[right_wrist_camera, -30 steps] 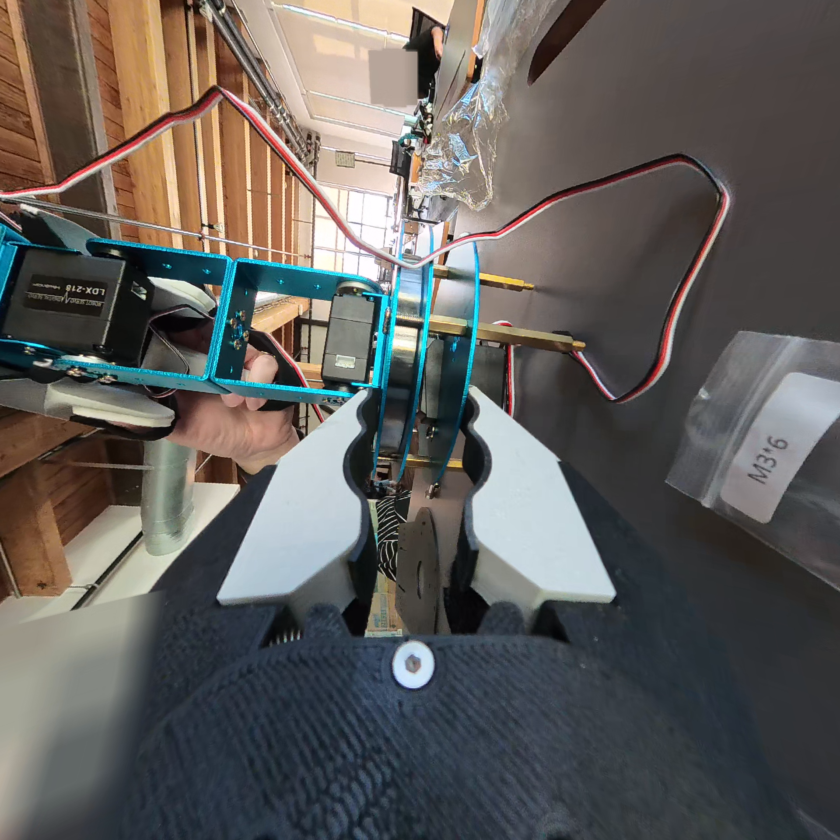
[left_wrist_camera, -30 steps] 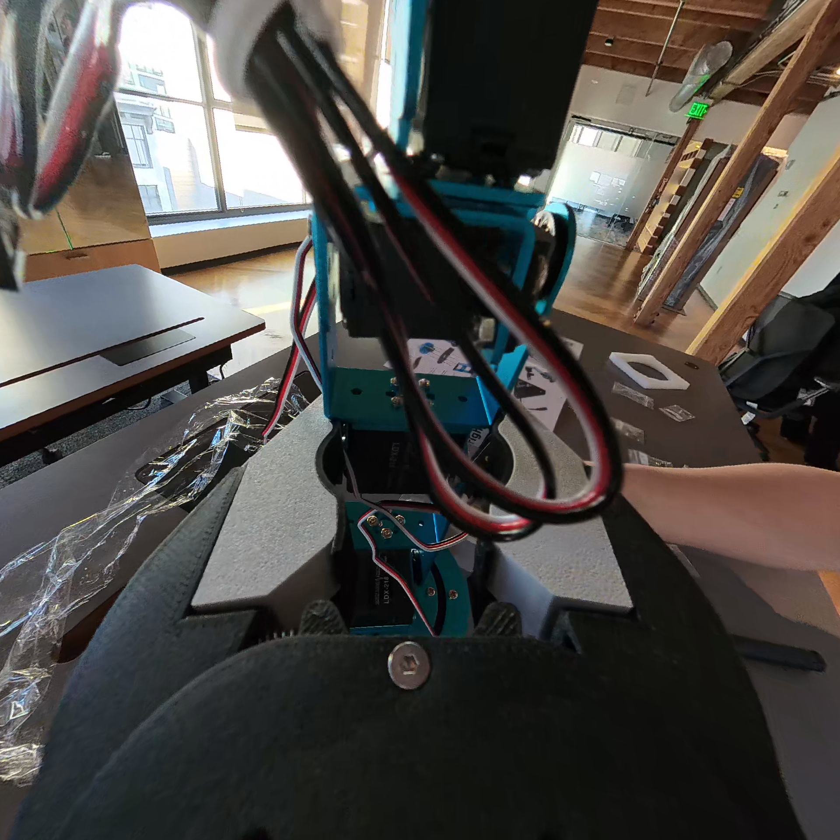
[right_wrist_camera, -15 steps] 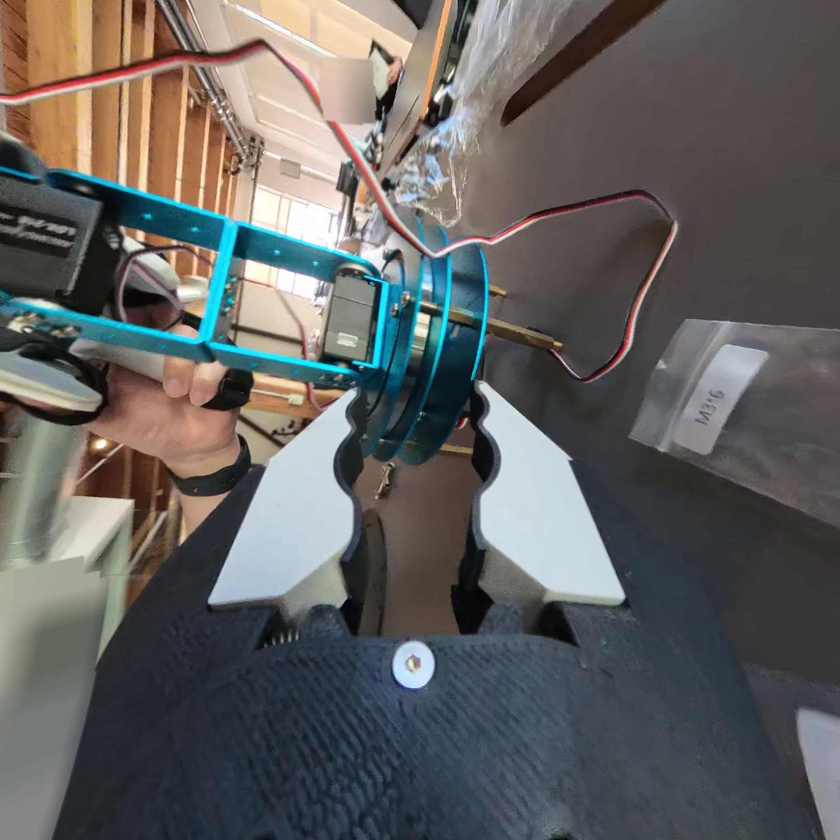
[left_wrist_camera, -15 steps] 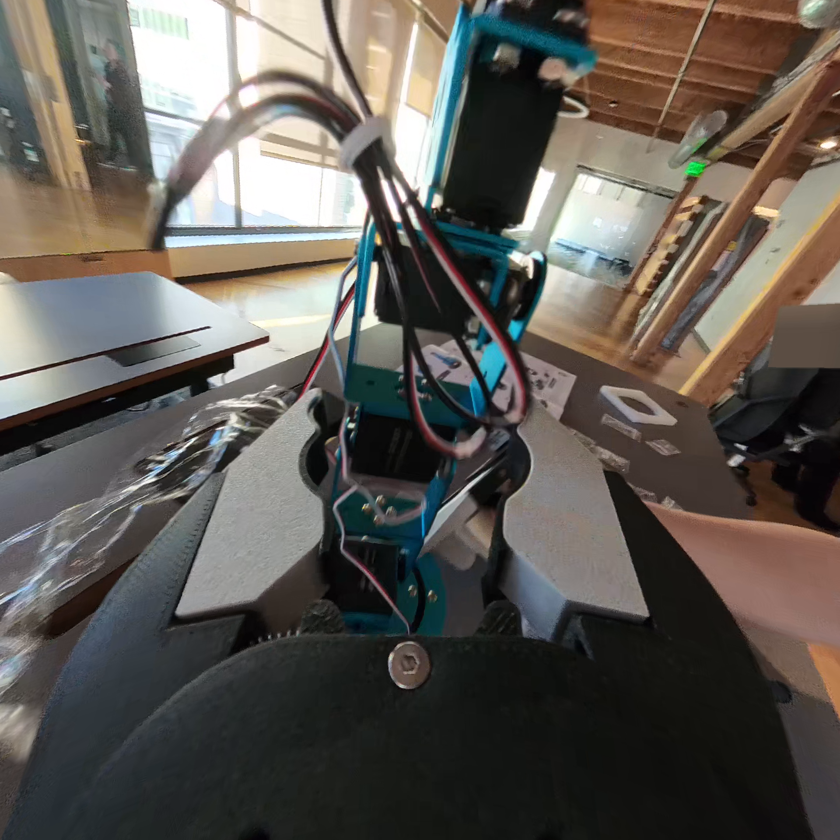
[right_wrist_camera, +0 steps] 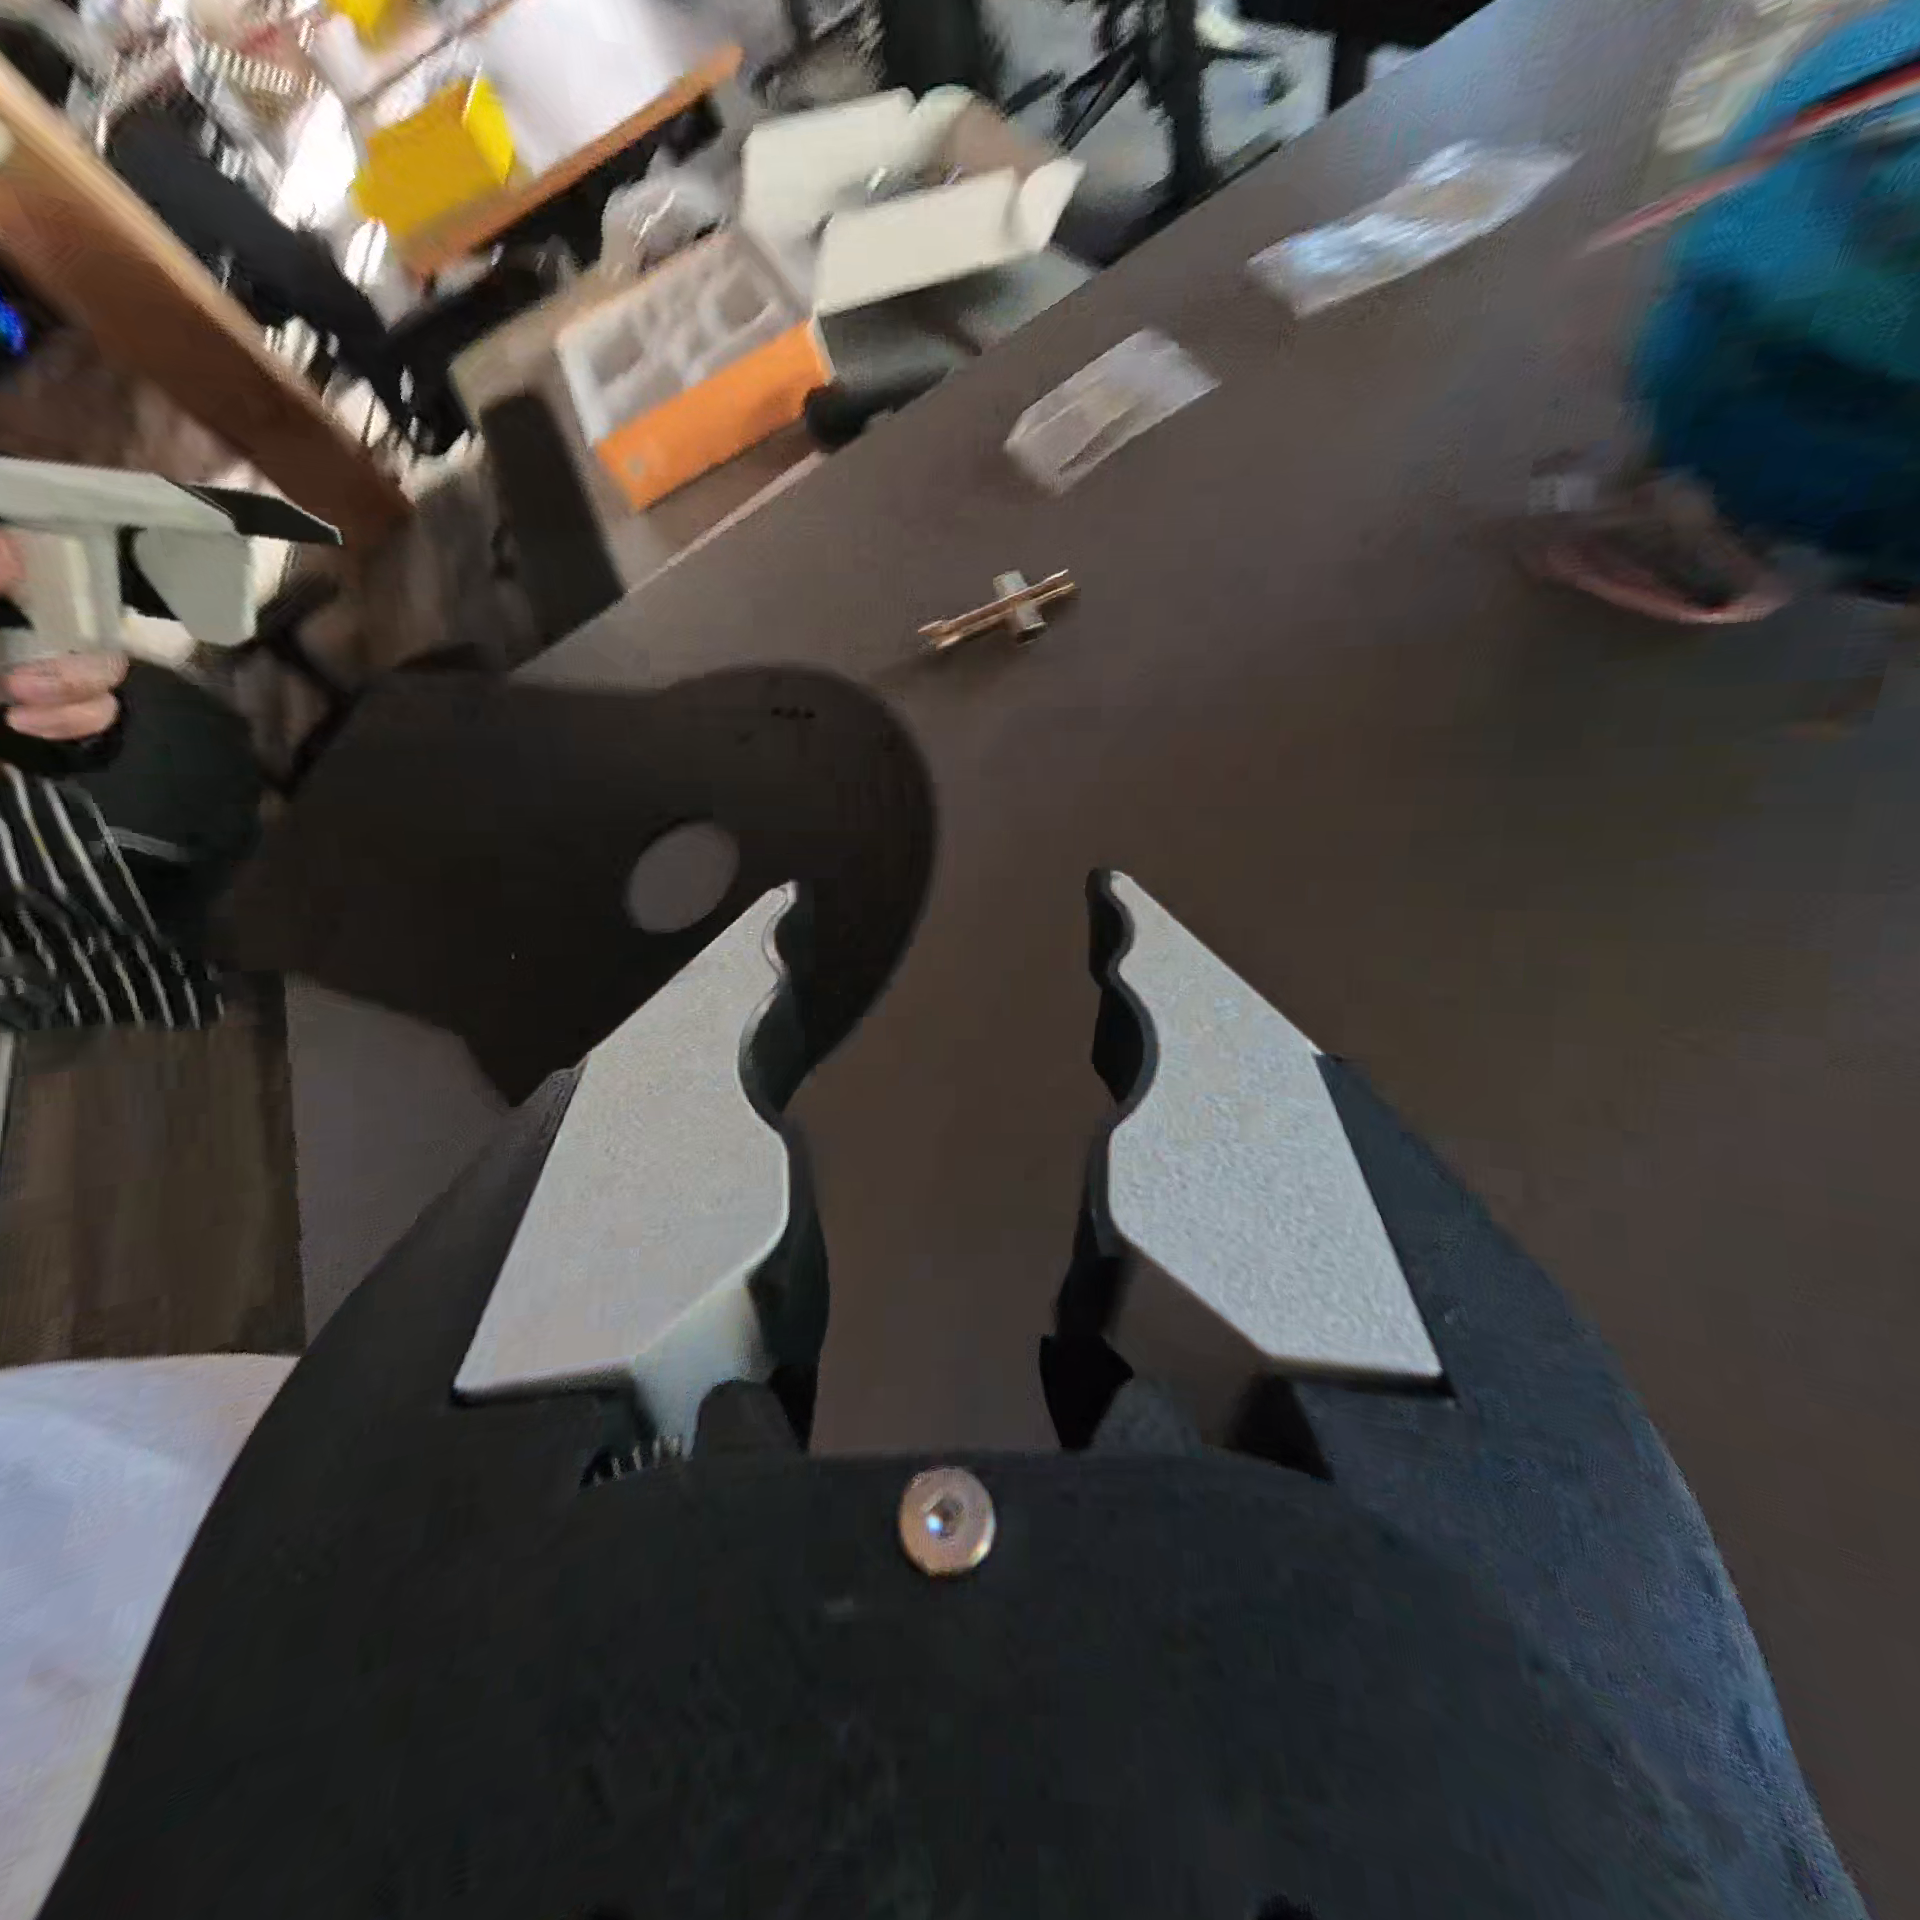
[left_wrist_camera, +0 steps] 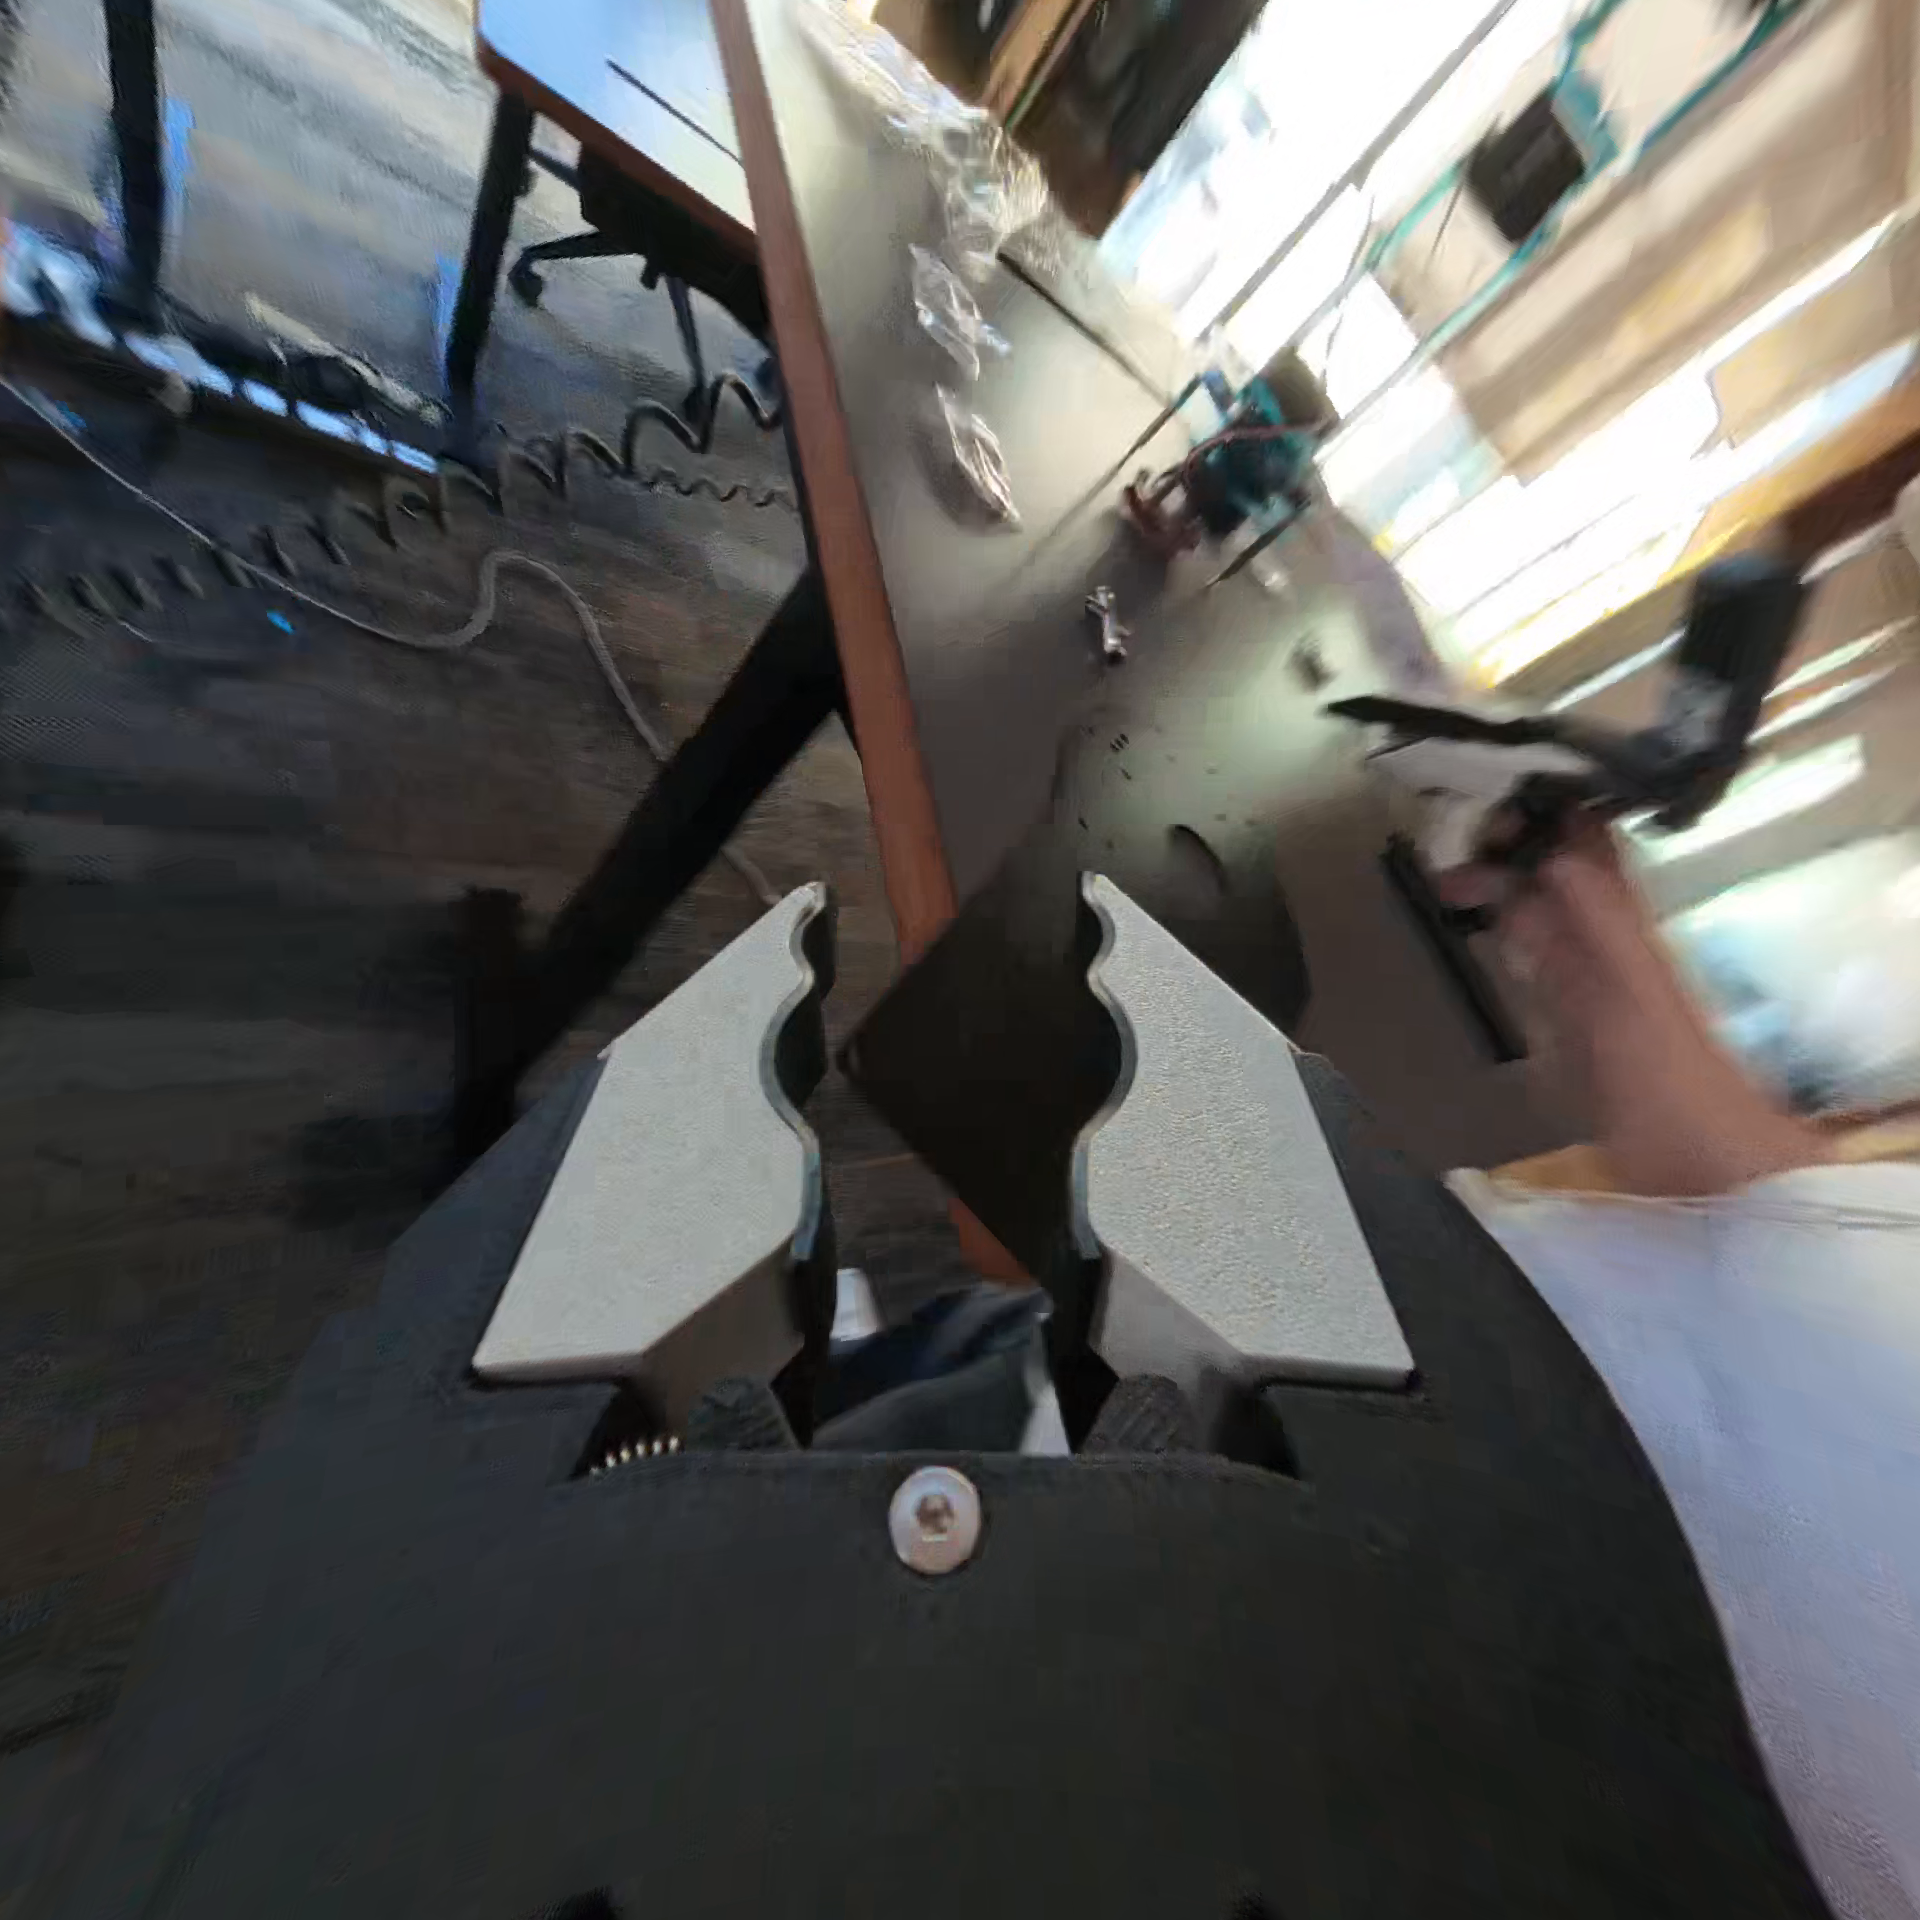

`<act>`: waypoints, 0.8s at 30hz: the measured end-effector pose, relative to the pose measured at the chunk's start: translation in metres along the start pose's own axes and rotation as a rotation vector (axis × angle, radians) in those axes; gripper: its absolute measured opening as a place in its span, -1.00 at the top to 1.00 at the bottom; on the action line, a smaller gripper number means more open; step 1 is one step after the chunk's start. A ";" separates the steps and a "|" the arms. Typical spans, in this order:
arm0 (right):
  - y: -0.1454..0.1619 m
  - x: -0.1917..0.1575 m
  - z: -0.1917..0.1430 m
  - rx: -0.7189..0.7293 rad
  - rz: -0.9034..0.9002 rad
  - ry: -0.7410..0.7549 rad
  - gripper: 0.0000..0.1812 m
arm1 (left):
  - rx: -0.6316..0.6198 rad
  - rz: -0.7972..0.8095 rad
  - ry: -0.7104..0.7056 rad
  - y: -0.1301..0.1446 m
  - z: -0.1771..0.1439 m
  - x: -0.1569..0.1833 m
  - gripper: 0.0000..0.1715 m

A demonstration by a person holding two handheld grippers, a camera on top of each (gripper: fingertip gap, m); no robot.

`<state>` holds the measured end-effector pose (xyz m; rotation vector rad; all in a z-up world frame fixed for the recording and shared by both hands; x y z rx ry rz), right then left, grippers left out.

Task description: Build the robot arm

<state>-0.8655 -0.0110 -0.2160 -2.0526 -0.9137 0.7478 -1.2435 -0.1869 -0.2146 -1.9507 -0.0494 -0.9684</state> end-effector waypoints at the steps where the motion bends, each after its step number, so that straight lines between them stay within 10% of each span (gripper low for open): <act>1: 0.004 -0.010 0.015 -0.025 -0.040 -0.016 0.41 | 0.049 -0.096 0.034 0.020 -0.013 -0.005 0.49; 9: 0.007 -0.046 0.064 -0.117 -0.187 -0.051 0.40 | 0.136 -0.527 0.386 0.080 0.003 -0.040 0.41; 12: 0.008 -0.049 0.067 -0.114 -0.180 -0.059 0.42 | 0.161 -0.557 0.504 0.085 0.015 -0.039 0.75; 24: -0.004 -0.034 0.070 -0.123 -0.204 -0.160 0.22 | 0.066 -0.138 0.414 0.054 0.016 -0.006 0.94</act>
Point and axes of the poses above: each gripper's, where its closed fingertips meet, z out along the fingers, y out of its underside, x = y × z across the jaws, the point moved 8 cm from there along -z, back along the fingers, and after that the axes turned 10 degrees about y, right-handed, at the moved point
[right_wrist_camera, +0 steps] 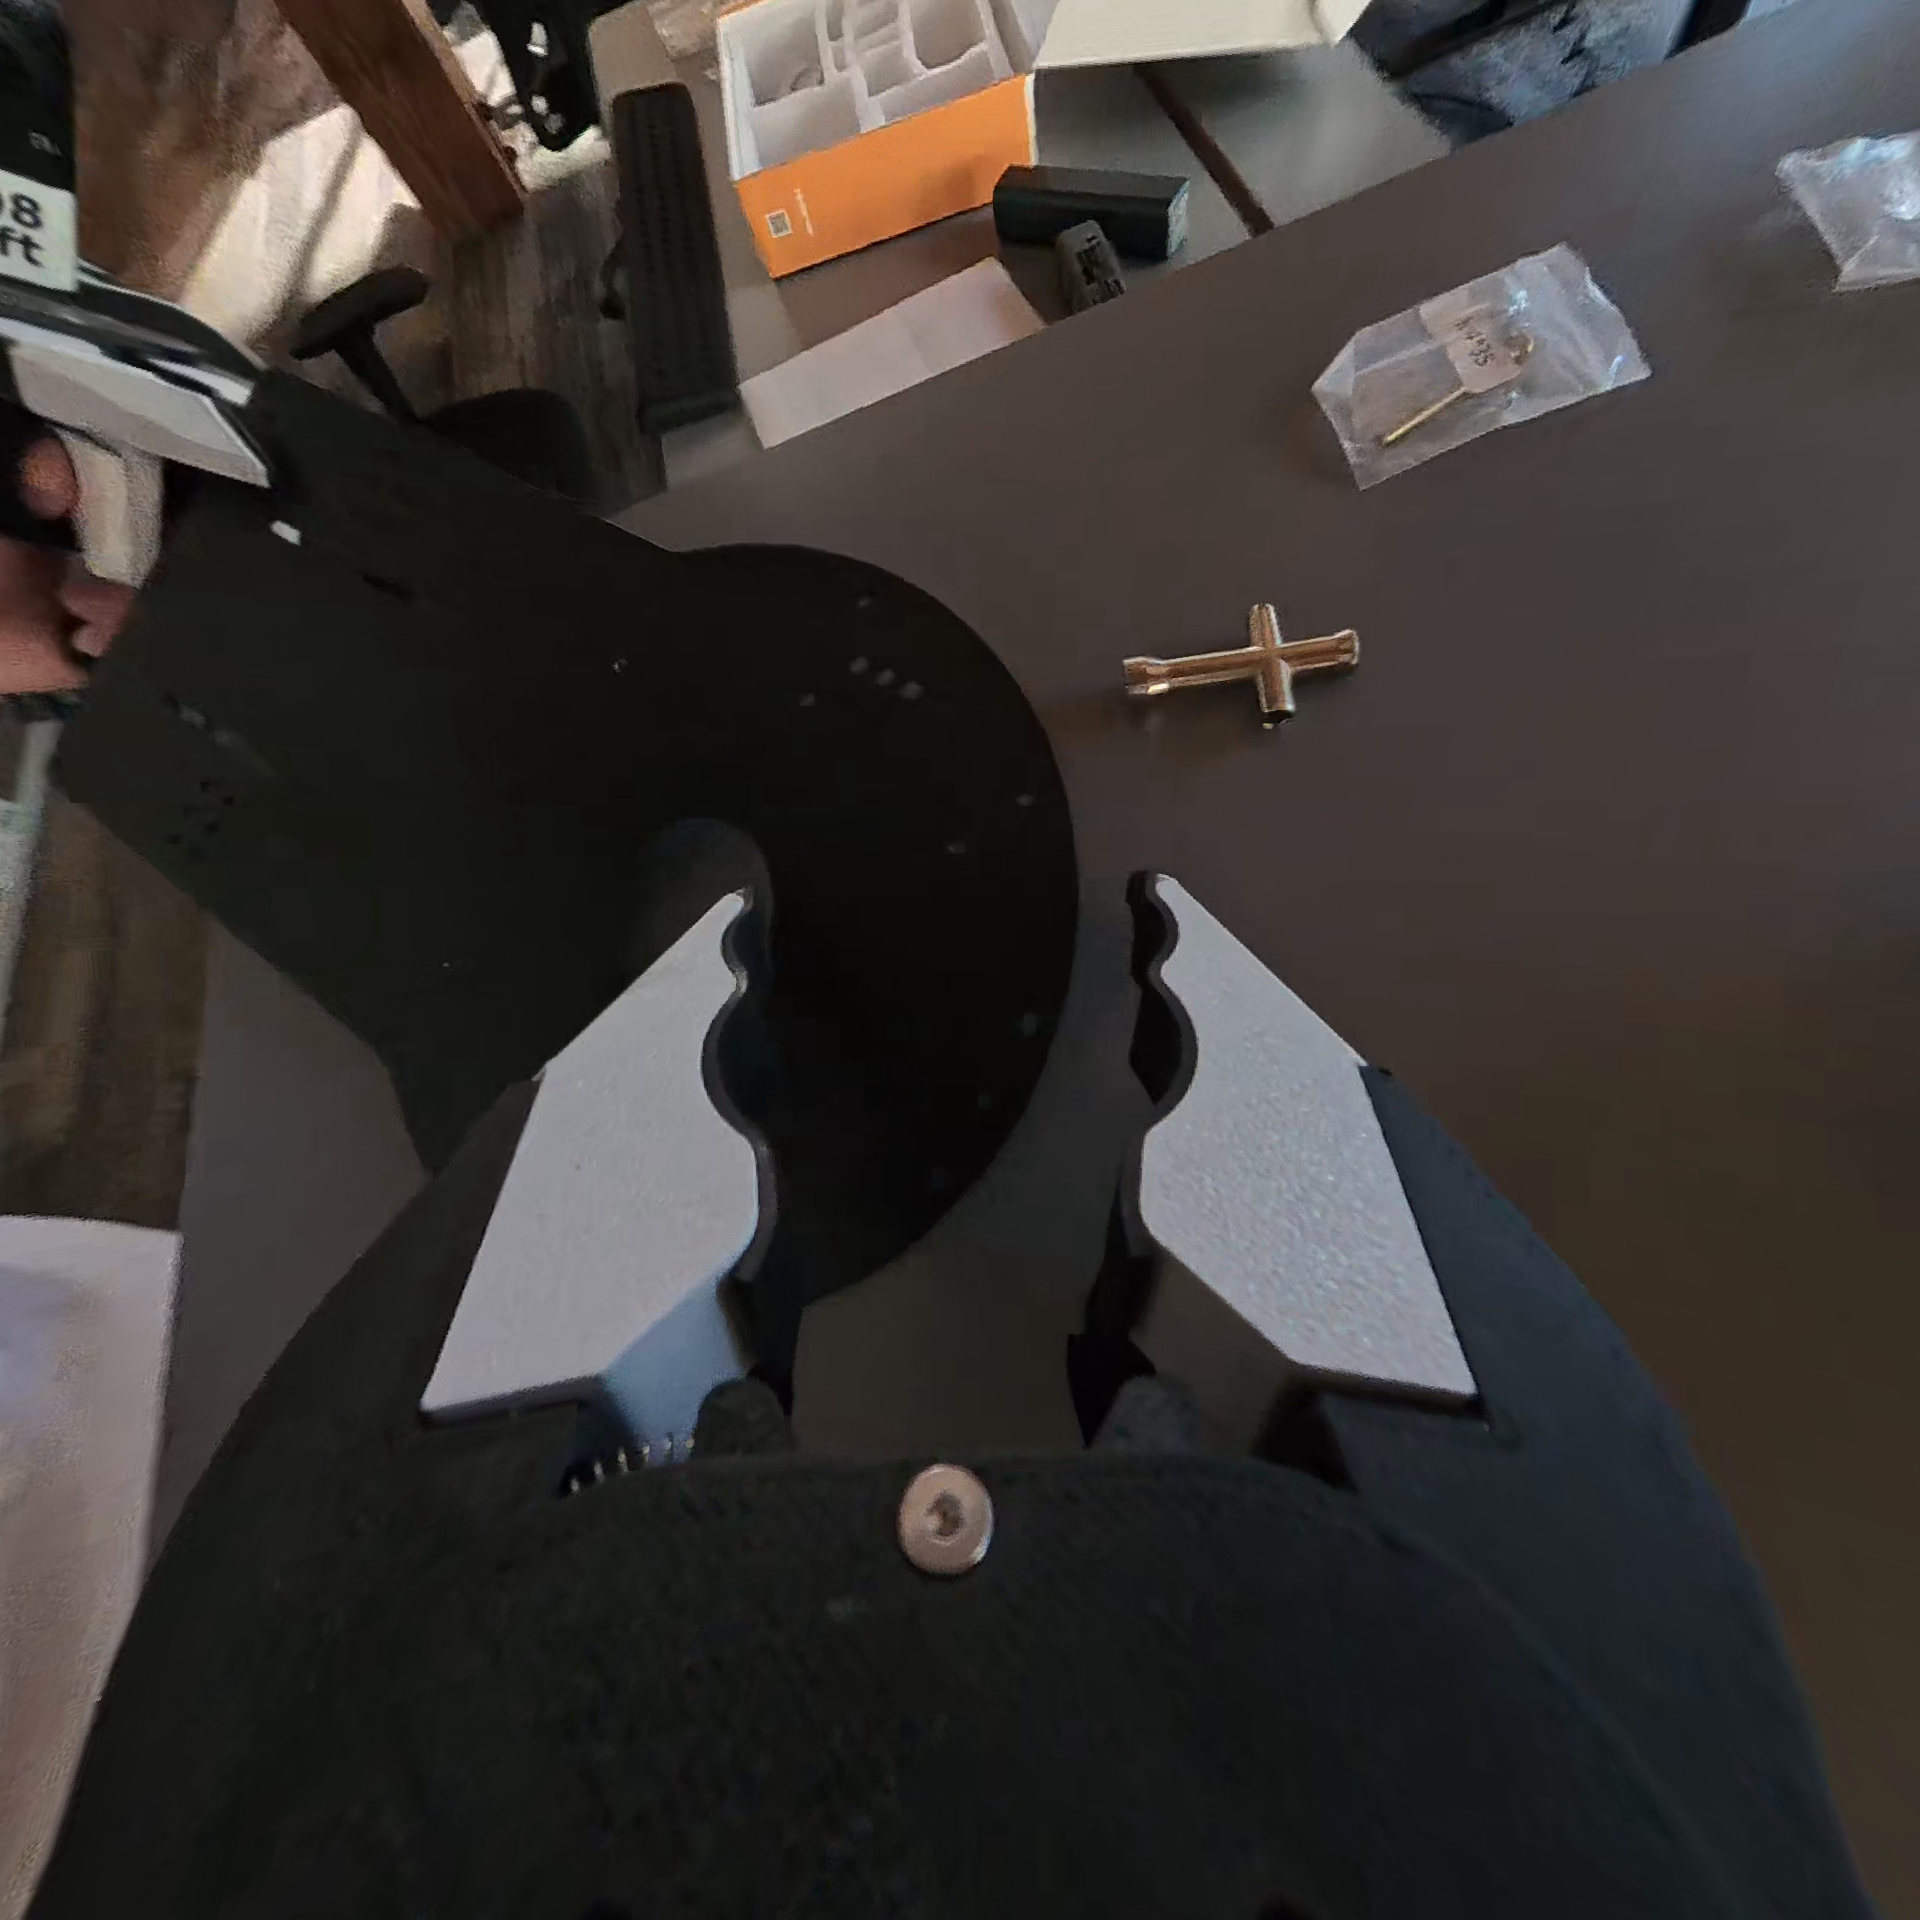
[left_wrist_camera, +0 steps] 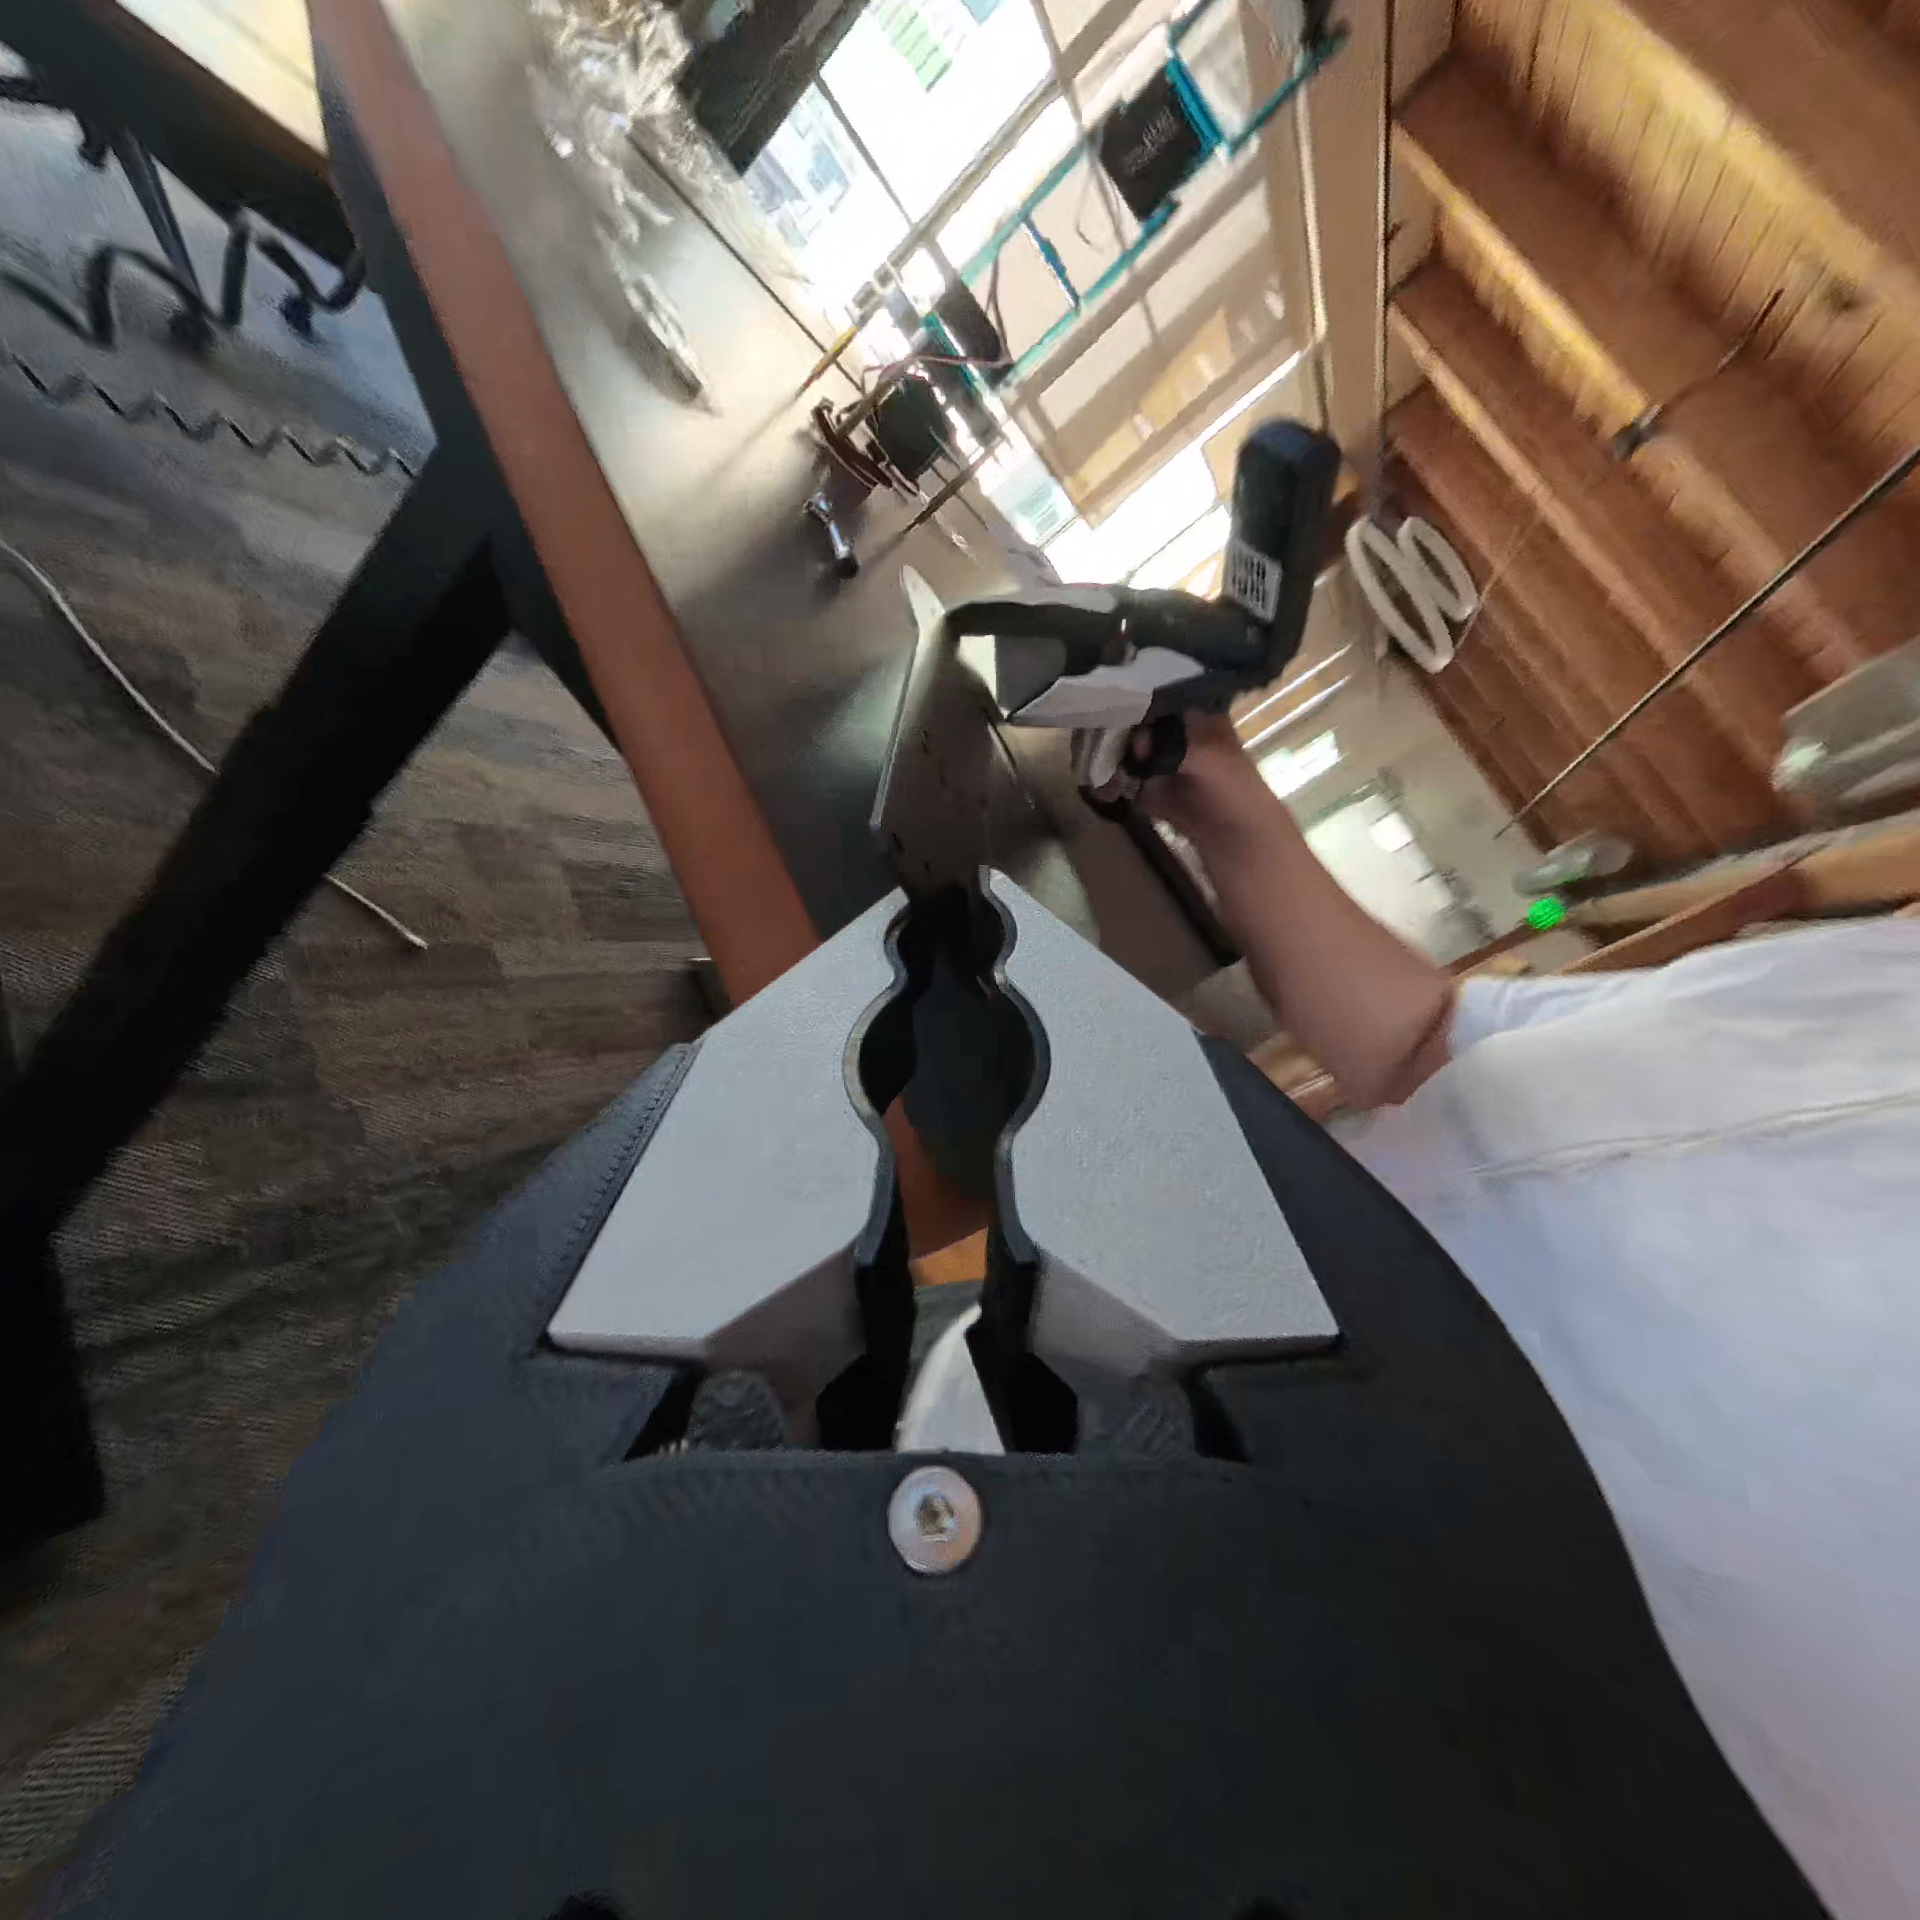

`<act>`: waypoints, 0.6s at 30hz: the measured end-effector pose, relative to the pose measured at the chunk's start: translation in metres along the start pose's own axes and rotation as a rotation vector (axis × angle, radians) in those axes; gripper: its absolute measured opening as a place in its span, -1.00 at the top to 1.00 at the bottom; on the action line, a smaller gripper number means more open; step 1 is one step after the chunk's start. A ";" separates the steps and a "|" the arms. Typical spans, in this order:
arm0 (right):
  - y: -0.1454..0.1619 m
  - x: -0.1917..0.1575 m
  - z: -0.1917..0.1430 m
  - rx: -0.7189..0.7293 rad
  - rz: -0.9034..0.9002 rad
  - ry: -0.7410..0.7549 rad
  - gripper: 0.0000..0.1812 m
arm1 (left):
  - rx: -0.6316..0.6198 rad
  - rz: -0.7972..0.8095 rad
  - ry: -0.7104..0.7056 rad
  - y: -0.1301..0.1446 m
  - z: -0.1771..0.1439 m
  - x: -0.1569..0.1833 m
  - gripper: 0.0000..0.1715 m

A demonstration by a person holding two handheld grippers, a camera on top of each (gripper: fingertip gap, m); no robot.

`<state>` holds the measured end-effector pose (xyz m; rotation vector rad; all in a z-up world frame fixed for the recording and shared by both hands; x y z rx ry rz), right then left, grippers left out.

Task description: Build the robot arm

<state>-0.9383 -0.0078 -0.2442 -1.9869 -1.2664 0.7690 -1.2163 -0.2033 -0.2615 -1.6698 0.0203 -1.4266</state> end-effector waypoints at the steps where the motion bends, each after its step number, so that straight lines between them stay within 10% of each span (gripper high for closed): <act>1: 0.000 0.005 0.000 -0.029 0.033 -0.055 0.22 | -0.021 0.064 -0.013 -0.002 0.001 0.007 0.94; 8: 0.015 0.023 0.004 -0.359 0.489 -0.623 0.80 | -0.041 0.227 -0.032 -0.005 0.006 0.028 0.94; 18: 0.026 0.058 -0.056 -0.338 0.659 -0.657 0.93 | -0.048 0.039 -0.032 -0.012 0.062 0.032 0.96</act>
Point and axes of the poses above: each gripper's, where its closed fingertips meet, z out along the fingers, y out of its underside, x = y × z across the jaws, the point moved 8 cm from there along -z, back along the fingers, and after that the axes turned 10 degrees about y, right-handed, at the moved point
